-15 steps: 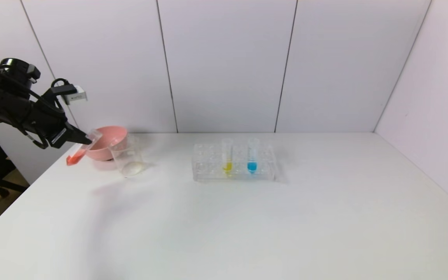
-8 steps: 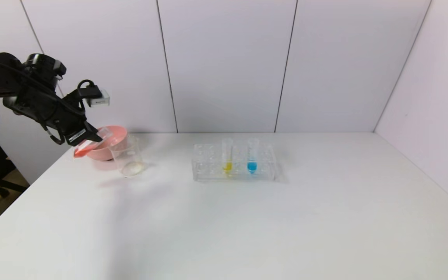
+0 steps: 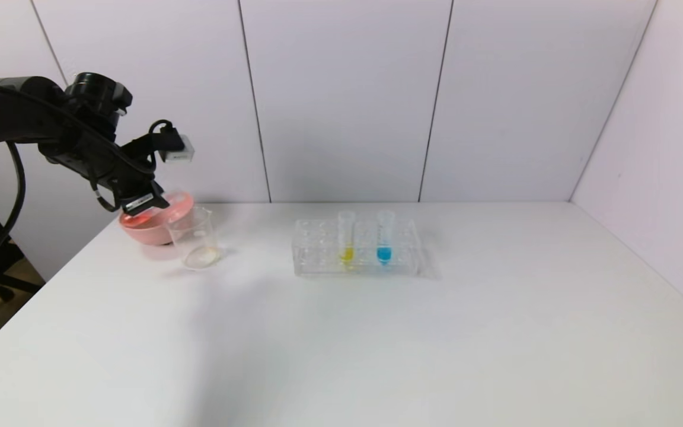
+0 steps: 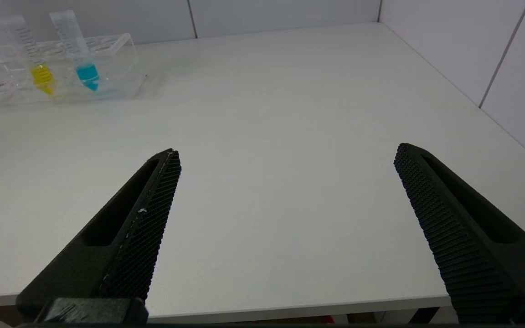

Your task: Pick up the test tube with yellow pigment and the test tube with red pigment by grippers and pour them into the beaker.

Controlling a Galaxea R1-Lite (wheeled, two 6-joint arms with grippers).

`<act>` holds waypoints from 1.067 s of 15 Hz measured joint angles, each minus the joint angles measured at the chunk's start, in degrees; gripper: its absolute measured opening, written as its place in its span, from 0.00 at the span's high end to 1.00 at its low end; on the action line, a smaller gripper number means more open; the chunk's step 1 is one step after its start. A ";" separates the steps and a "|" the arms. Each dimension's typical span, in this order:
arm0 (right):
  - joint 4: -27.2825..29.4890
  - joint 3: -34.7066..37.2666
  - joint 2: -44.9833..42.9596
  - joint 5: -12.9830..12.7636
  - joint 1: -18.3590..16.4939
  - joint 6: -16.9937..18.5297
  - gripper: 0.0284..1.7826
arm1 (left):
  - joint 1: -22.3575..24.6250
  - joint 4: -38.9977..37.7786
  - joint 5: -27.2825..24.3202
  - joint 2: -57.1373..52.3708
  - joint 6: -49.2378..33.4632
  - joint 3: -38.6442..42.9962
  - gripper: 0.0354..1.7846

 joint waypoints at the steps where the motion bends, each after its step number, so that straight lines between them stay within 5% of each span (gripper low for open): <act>1: -0.02 0.00 0.00 0.00 0.00 0.00 0.04 | -0.24 0.20 1.07 -0.02 0.20 0.00 0.79; 16: 0.00 0.00 0.00 0.00 0.00 0.00 0.04 | -4.61 6.56 12.75 -1.21 2.40 0.02 0.79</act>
